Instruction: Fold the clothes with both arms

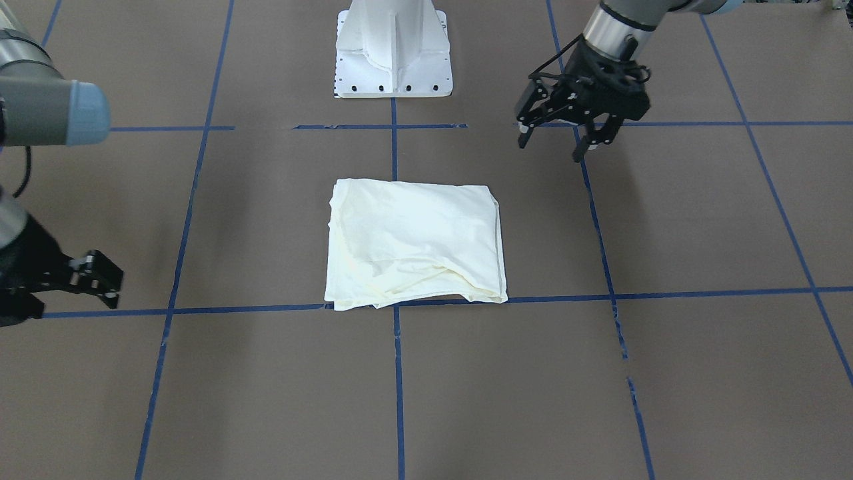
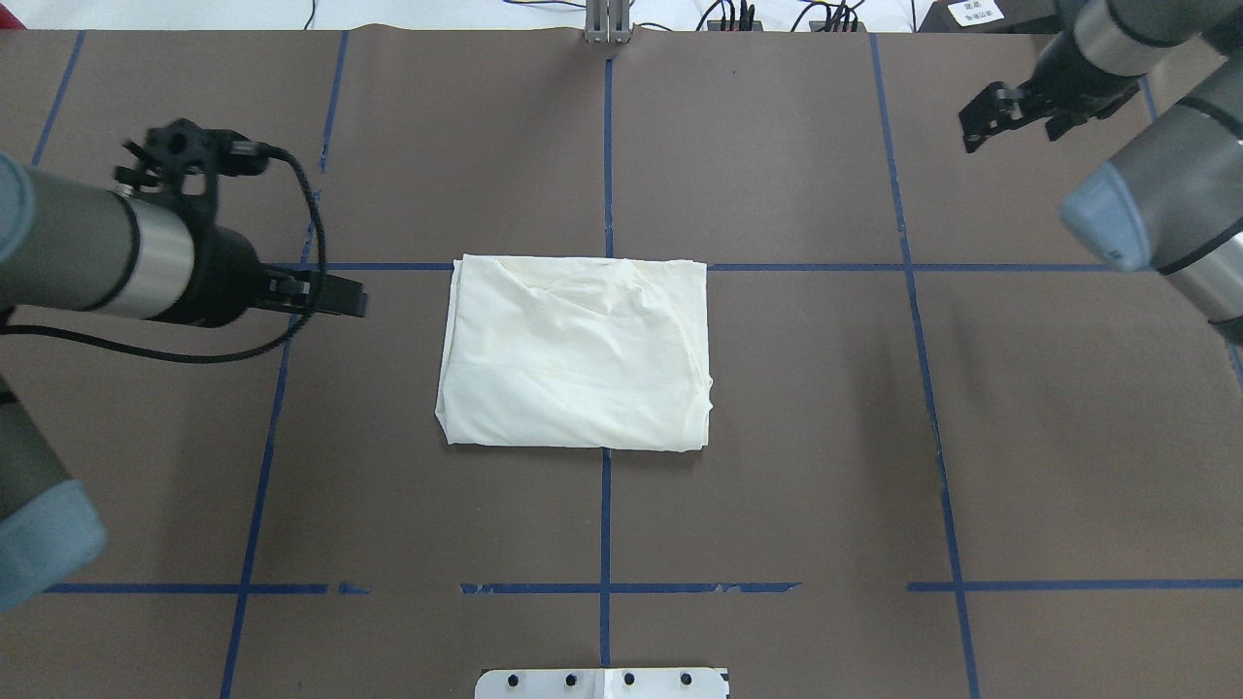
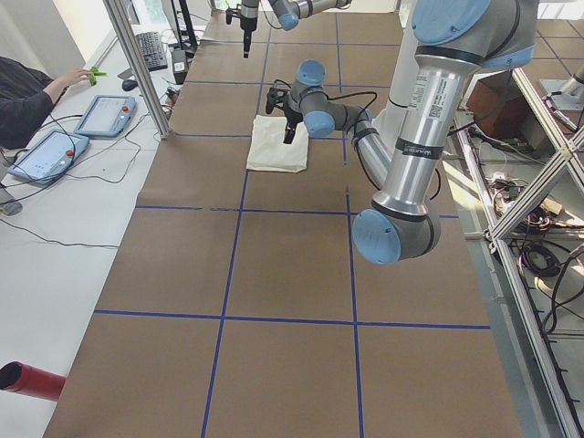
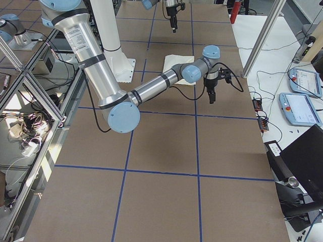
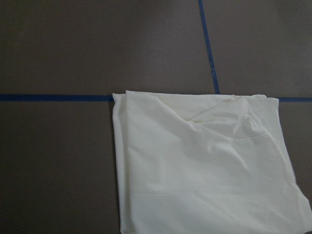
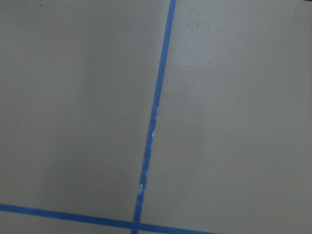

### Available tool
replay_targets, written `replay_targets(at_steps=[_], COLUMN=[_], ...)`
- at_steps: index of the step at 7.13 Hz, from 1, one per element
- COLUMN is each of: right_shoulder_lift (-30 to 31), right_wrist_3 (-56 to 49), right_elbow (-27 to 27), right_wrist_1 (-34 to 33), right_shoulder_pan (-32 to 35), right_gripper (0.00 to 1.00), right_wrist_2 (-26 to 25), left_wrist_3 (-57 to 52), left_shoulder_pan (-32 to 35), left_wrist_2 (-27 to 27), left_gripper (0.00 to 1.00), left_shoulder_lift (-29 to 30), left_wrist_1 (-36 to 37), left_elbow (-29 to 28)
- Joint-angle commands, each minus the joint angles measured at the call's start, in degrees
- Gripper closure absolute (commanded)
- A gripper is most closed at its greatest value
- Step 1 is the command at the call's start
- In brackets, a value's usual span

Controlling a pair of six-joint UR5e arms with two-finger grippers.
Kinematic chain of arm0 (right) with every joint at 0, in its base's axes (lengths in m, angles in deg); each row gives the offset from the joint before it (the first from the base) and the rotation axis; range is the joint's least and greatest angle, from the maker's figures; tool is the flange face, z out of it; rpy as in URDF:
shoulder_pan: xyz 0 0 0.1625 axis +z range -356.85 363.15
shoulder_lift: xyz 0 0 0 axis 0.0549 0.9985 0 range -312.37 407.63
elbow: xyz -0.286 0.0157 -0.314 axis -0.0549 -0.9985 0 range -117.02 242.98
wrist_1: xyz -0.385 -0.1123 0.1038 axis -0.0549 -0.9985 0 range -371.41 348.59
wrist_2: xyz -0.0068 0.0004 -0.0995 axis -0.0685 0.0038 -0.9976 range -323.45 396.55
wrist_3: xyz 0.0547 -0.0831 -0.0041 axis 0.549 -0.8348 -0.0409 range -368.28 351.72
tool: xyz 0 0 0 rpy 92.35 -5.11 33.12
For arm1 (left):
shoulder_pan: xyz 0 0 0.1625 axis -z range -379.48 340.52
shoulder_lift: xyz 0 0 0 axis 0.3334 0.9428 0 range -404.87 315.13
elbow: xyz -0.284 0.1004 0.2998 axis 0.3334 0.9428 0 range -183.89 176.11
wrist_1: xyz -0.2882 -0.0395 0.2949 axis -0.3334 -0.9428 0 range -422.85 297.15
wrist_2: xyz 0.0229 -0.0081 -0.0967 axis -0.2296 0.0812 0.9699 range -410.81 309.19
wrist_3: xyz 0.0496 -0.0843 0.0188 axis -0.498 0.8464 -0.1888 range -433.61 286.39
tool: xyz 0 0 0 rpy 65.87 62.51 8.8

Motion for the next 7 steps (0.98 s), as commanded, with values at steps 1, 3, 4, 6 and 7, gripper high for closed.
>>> replay_targets(at_steps=[1, 3, 4, 6, 7], right_shoulder_lift=[6.3, 15.4, 21.3, 29.5, 30.6], right_wrist_3=[-21.0, -31.9, -33.3, -33.3, -33.4], right_elbow=[4.4, 4.1, 4.3, 4.5, 5.0], right_wrist_1=[-10.5, -10.2, -10.1, -9.3, -9.3], right_shoulder_pan=[11.2, 18.8, 21.2, 22.9, 25.2], right_gripper=[0.0, 0.0, 0.0, 0.0, 0.0], right_wrist_2=[3.4, 8.4, 9.2, 9.2, 9.3], left_wrist_3=[-28.6, -58.1, -68.3, -68.7, -69.4], left_shoulder_pan=[16.0, 35.9, 44.4, 48.7, 52.7], left_wrist_2=[7.7, 16.6, 22.1, 22.4, 22.7], left_gripper=[0.0, 0.0, 0.0, 0.0, 0.0], left_shoulder_lift=[-10.8, -17.6, -18.7, -20.3, -20.6], left_wrist_1=[3.1, 2.4, 2.4, 2.4, 2.1], left_elbow=[2.0, -6.5, -14.0, -21.4, -23.5])
